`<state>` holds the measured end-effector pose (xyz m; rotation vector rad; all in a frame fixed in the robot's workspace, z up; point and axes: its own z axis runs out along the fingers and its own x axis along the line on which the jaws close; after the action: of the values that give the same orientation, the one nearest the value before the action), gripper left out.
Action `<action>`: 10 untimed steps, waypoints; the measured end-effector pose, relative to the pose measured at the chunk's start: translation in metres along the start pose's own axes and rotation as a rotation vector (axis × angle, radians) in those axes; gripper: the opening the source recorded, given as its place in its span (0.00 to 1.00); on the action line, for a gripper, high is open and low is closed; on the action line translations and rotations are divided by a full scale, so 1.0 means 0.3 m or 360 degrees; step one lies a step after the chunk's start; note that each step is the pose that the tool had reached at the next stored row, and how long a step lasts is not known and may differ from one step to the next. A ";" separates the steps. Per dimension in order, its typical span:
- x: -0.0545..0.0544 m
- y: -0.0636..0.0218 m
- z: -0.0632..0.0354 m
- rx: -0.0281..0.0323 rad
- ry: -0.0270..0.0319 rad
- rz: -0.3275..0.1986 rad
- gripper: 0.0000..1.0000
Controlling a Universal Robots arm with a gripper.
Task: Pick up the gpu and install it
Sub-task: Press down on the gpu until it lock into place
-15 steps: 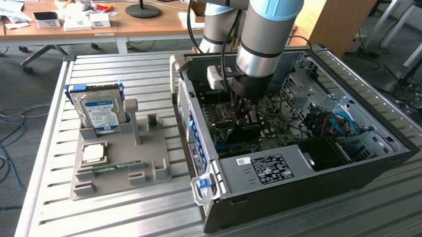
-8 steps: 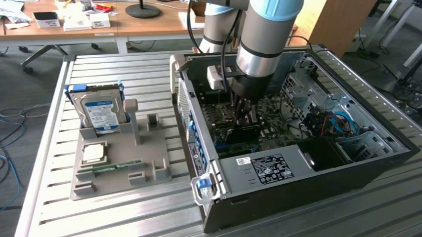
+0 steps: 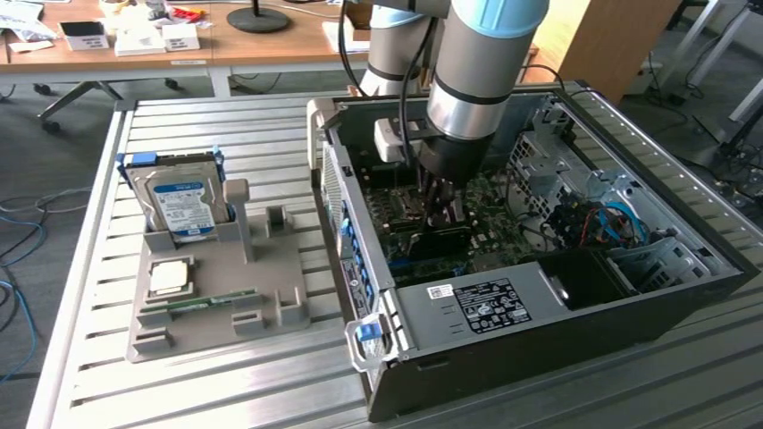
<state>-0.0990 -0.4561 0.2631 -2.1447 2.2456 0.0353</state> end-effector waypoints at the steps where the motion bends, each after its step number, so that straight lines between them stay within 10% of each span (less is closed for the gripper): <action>1: 0.000 0.000 -0.009 -0.00008 0.00021 0.0000 0.11; 10: -0.004 -0.002 -0.098 -0.00009 0.00027 0.0000 0.11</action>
<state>-0.0987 -0.4562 0.2925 -2.1459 2.2466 0.0342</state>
